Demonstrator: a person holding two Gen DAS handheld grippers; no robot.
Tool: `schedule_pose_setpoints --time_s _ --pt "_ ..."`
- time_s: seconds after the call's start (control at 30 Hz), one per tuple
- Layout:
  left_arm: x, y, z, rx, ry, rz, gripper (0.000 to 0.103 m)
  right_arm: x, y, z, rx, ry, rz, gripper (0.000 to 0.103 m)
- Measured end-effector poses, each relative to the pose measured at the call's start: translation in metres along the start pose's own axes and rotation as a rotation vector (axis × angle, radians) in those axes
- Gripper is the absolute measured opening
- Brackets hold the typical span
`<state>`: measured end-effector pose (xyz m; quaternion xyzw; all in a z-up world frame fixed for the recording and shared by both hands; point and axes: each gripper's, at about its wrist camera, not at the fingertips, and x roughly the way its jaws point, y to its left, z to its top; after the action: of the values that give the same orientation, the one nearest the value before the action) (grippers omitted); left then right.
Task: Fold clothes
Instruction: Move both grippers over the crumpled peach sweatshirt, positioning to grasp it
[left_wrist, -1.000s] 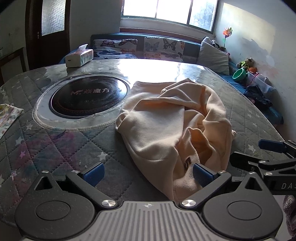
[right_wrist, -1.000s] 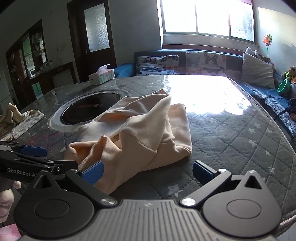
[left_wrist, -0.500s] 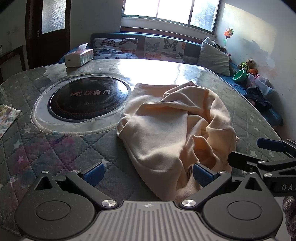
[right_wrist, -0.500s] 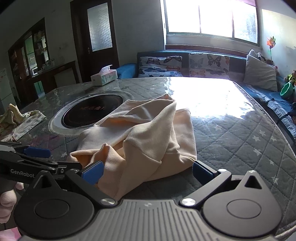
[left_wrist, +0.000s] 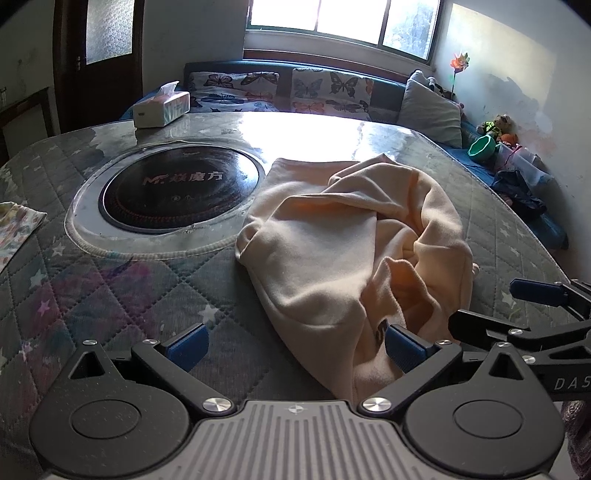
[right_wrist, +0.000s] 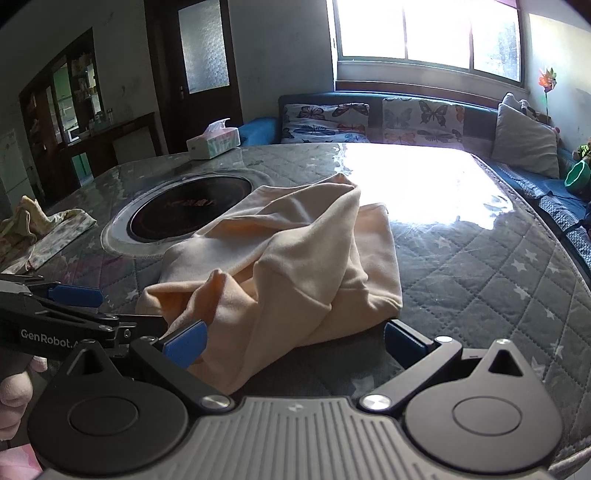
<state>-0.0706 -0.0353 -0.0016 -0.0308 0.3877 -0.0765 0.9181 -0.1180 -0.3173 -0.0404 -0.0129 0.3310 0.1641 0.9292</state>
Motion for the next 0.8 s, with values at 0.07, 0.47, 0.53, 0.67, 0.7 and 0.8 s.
schedule_pose_setpoints --time_s 0.07,0.47,0.53,0.67,0.7,0.8 --pt "-0.0012 0.0000 -0.0015 0.001 -0.001 0.004 0.103 -0.0016 0.0009 -0.0012 -0.006 -0.002 -0.001 0.103" --pt "-0.0034 0.0004 0.0000 0.005 -0.008 0.011 0.103 -0.0048 0.0033 0.0001 -0.025 -0.011 0.005 0.103" --pt "-0.0026 0.0006 0.0012 0.005 -0.006 0.011 0.103 -0.0038 0.0037 0.0015 -0.030 -0.010 0.004 0.103" --pt "-0.0002 0.0012 0.0040 0.007 -0.003 0.006 0.103 -0.0017 0.0034 0.0048 -0.032 -0.009 0.006 0.103" --pt "0.0004 0.0014 0.0041 0.006 -0.001 0.007 0.103 -0.0013 0.0033 0.0056 -0.033 -0.009 0.006 0.103" --pt "0.0019 0.0020 0.0046 0.004 0.005 0.007 0.103 -0.0003 0.0034 0.0064 -0.036 -0.005 0.009 0.103"
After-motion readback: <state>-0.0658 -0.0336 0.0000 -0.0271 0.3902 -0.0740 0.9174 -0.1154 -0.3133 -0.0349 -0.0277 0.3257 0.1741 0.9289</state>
